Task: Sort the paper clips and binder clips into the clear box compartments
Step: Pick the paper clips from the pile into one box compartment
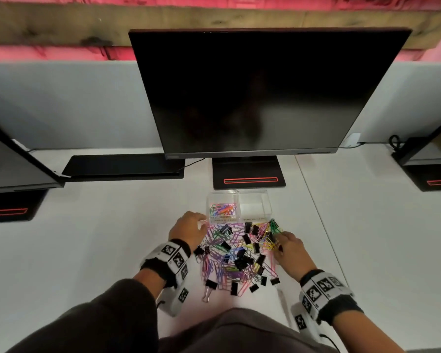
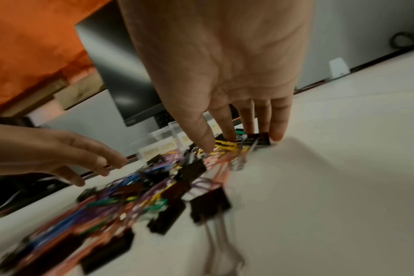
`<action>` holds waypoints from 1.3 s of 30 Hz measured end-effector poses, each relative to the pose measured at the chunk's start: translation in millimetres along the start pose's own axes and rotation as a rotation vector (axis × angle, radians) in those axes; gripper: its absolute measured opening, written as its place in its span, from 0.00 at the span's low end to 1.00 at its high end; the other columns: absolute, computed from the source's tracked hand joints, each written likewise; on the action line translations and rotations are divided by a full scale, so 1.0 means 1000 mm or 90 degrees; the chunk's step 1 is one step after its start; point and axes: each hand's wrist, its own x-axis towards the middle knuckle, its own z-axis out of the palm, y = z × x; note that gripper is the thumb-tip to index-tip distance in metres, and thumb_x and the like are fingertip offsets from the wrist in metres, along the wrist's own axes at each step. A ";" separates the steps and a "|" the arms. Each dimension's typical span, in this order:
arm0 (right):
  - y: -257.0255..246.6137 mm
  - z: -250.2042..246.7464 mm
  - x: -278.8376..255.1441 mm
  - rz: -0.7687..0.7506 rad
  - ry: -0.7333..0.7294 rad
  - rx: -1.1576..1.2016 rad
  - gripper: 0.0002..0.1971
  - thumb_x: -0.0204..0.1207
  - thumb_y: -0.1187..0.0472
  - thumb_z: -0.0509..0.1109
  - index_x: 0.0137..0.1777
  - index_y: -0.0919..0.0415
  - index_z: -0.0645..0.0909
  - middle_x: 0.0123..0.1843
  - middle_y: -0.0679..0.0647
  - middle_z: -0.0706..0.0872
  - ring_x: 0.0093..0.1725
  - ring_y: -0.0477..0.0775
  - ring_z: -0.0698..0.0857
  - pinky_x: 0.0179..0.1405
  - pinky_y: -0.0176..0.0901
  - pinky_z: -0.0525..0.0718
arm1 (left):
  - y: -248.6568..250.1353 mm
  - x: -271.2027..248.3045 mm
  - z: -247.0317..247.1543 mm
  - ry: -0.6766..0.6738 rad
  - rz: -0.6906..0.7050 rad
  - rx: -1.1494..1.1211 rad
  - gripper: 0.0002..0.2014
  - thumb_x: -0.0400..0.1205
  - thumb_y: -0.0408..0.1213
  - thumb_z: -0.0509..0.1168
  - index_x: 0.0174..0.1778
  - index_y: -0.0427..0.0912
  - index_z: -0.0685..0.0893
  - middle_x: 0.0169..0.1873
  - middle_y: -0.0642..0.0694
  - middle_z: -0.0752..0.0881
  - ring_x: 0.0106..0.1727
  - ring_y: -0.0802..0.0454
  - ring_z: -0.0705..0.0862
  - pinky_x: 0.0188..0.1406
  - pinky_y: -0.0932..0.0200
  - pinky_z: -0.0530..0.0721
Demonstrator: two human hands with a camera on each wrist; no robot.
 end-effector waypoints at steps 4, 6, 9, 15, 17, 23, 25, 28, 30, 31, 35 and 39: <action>-0.012 0.007 -0.009 -0.020 -0.025 -0.056 0.22 0.80 0.60 0.59 0.74 0.60 0.69 0.75 0.60 0.69 0.72 0.63 0.70 0.70 0.50 0.72 | -0.021 -0.022 0.024 -0.143 0.037 0.154 0.25 0.84 0.46 0.57 0.78 0.47 0.67 0.80 0.46 0.65 0.80 0.46 0.64 0.77 0.49 0.68; -0.015 0.001 -0.008 -0.044 0.019 -0.067 0.20 0.79 0.61 0.60 0.72 0.60 0.71 0.73 0.59 0.73 0.69 0.62 0.73 0.66 0.49 0.75 | -0.024 -0.028 0.027 -0.144 0.065 0.157 0.27 0.83 0.48 0.59 0.78 0.47 0.66 0.80 0.47 0.65 0.79 0.46 0.64 0.76 0.50 0.68; -0.019 -0.007 0.002 -0.119 0.030 -0.109 0.23 0.79 0.63 0.60 0.75 0.60 0.67 0.77 0.57 0.70 0.72 0.60 0.71 0.69 0.49 0.74 | -0.023 -0.029 0.025 -0.143 0.095 0.206 0.33 0.81 0.51 0.61 0.81 0.48 0.58 0.82 0.46 0.57 0.82 0.45 0.58 0.79 0.47 0.64; -0.027 -0.008 0.017 -0.164 -0.098 -0.231 0.26 0.81 0.57 0.59 0.79 0.59 0.60 0.81 0.55 0.65 0.78 0.58 0.66 0.74 0.54 0.71 | -0.014 -0.014 0.017 -0.222 0.127 0.314 0.32 0.84 0.53 0.56 0.82 0.46 0.57 0.83 0.46 0.56 0.81 0.42 0.60 0.78 0.45 0.64; -0.024 -0.011 0.018 -0.175 -0.093 -0.247 0.22 0.82 0.59 0.57 0.75 0.59 0.66 0.76 0.56 0.72 0.73 0.60 0.72 0.69 0.52 0.75 | -0.014 -0.009 0.013 -0.192 0.147 0.316 0.29 0.83 0.52 0.56 0.80 0.46 0.62 0.80 0.45 0.65 0.77 0.43 0.66 0.75 0.46 0.67; -0.020 -0.028 0.034 -0.161 -0.156 -0.225 0.31 0.77 0.62 0.63 0.79 0.60 0.58 0.81 0.57 0.64 0.77 0.60 0.66 0.76 0.52 0.68 | -0.014 0.004 0.020 -0.208 0.126 0.316 0.45 0.75 0.60 0.65 0.82 0.47 0.51 0.84 0.48 0.50 0.83 0.45 0.53 0.80 0.43 0.59; -0.022 -0.026 0.037 -0.152 -0.197 -0.242 0.35 0.76 0.58 0.65 0.81 0.60 0.54 0.82 0.57 0.60 0.78 0.61 0.63 0.77 0.54 0.67 | -0.012 0.006 0.024 -0.211 0.117 0.315 0.46 0.74 0.60 0.66 0.82 0.47 0.51 0.84 0.48 0.51 0.83 0.44 0.54 0.79 0.44 0.61; -0.022 -0.019 0.041 -0.139 -0.185 -0.261 0.37 0.73 0.56 0.68 0.79 0.60 0.57 0.78 0.60 0.64 0.73 0.62 0.67 0.71 0.55 0.73 | -0.009 0.007 0.028 -0.191 0.114 0.307 0.43 0.74 0.56 0.68 0.81 0.47 0.55 0.79 0.45 0.61 0.78 0.43 0.62 0.75 0.46 0.68; -0.023 -0.017 0.042 -0.117 -0.177 -0.251 0.34 0.72 0.55 0.70 0.76 0.60 0.62 0.73 0.60 0.69 0.71 0.62 0.70 0.68 0.54 0.74 | -0.009 0.008 0.029 -0.187 0.092 0.273 0.40 0.74 0.54 0.69 0.79 0.47 0.60 0.75 0.44 0.66 0.75 0.44 0.66 0.72 0.48 0.72; -0.023 -0.016 0.043 -0.103 -0.175 -0.241 0.33 0.72 0.54 0.70 0.75 0.60 0.63 0.72 0.59 0.70 0.70 0.62 0.70 0.67 0.53 0.74 | -0.010 0.009 0.030 -0.185 0.078 0.253 0.37 0.74 0.53 0.70 0.77 0.47 0.63 0.73 0.44 0.68 0.74 0.44 0.68 0.71 0.49 0.73; -0.023 -0.018 0.045 -0.067 -0.184 -0.223 0.26 0.71 0.50 0.71 0.66 0.59 0.71 0.66 0.58 0.76 0.66 0.60 0.72 0.64 0.52 0.73 | -0.009 0.012 0.029 -0.188 0.069 0.264 0.24 0.75 0.51 0.69 0.65 0.48 0.76 0.65 0.45 0.80 0.69 0.45 0.72 0.68 0.50 0.70; -0.021 -0.019 0.048 -0.055 -0.205 -0.126 0.18 0.72 0.55 0.71 0.58 0.61 0.73 0.59 0.57 0.81 0.58 0.58 0.79 0.52 0.46 0.76 | -0.008 0.011 0.028 -0.201 0.099 0.288 0.17 0.81 0.48 0.64 0.59 0.42 0.82 0.61 0.42 0.82 0.67 0.43 0.72 0.66 0.48 0.71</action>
